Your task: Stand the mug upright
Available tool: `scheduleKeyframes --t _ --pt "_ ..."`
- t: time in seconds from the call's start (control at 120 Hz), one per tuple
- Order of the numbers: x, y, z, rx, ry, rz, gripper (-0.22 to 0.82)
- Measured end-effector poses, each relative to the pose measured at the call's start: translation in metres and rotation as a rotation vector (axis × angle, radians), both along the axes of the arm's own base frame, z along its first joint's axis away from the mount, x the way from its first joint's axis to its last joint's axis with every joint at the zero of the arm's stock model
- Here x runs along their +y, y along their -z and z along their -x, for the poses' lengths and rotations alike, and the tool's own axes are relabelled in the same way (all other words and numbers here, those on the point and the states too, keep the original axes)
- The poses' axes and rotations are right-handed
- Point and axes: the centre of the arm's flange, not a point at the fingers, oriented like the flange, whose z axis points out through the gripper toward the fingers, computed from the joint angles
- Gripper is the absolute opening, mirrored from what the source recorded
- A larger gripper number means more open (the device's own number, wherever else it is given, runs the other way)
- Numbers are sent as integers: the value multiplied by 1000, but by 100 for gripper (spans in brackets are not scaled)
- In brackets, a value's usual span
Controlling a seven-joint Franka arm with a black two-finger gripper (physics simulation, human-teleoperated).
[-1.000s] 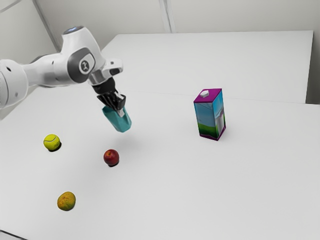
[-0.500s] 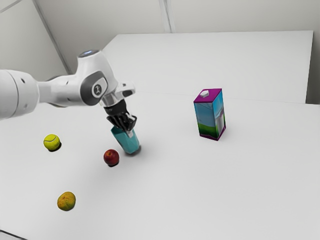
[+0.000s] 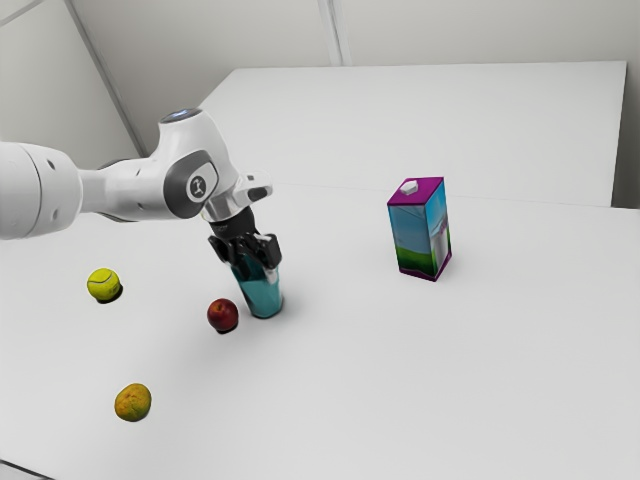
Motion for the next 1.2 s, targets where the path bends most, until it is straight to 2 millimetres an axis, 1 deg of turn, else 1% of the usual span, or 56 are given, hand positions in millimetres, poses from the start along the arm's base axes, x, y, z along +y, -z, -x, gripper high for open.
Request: scheduleKeyframes --t 0.075,0.158,0.233,0.367,0.45,0.567,0.675,0.742,0.775,0.817,0.95,1.2 --pt "-1 -2 0 -1 -3 -1 42" --pt "-1 -6 0 -4 -5 -2 48" --pt "-5 -20 -4 -19 -1 -4 52" --pt "-6 -62 -14 -53 1 -6 56" --pt "-3 -101 -23 -85 -2 -4 57" --pt "9 -154 -33 -120 -15 -5 59" --pt "21 -191 -35 -137 -20 -23 59" --pt "24 -215 -34 -149 -16 -39 60" --pt "24 -223 -31 -149 -13 -47 60" --pt "23 -227 -29 -143 -9 -53 60" --pt "22 -232 -22 -117 -1 -65 60" --pt "22 -230 -19 -90 3 -69 60"
